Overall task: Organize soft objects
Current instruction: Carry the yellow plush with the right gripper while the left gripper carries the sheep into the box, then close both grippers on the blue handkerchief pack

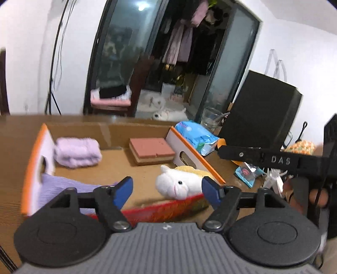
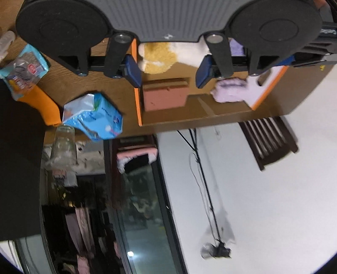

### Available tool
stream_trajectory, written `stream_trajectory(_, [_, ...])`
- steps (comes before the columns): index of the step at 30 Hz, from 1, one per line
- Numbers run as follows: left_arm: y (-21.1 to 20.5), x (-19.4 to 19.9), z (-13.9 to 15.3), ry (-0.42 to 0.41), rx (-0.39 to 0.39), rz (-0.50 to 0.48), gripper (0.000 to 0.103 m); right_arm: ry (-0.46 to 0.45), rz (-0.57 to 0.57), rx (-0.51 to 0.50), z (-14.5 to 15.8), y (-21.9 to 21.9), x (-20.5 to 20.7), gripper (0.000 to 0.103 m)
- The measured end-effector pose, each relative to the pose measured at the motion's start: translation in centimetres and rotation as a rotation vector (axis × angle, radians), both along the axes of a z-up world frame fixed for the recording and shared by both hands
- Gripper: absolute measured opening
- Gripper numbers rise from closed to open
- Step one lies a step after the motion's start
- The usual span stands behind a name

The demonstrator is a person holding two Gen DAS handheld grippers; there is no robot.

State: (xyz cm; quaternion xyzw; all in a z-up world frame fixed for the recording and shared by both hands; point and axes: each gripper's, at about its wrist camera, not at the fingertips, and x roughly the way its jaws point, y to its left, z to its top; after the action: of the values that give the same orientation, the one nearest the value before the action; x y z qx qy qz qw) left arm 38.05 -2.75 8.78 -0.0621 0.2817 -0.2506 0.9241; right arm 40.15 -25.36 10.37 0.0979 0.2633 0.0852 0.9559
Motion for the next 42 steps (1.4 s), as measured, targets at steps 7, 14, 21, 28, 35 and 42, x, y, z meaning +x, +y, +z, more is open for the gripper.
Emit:
stream_trajectory(7, [3.3,-9.7,0.1,-0.133,0.013,0.108,0.083,-0.026,0.083,0.044,-0.3,0.8,-7.7,0.066])
stream_trajectory(14, [6.2,-15.4,-2.0,-0.084,-0.06,0.166,0.087,-0.056,0.192,-0.012,-1.6,4.0,-15.6,0.066])
stream_trajectory(21, [6.9,-18.0,-5.1,-0.012,-0.07,0.179,0.088,-0.044,0.221,-0.036,-4.2,5.7,-20.9,0.069])
stream_trajectory(28, [7.2,-19.5,-7.4,0.013,-0.102,0.164,0.088,0.041,0.213,-0.004,-7.5,6.4,-22.3,0.069])
stream_trajectory(35, [6.3,-18.3,-8.8,0.092,-0.138,0.134,0.076,0.057,0.193,0.022,-8.1,7.2,-20.8,0.058])
stream_trajectory(42, [5.9,-16.4,-9.4,0.114,-0.111,0.056,0.06,0.139,0.211,0.132,-9.8,7.4,-17.5,0.042])
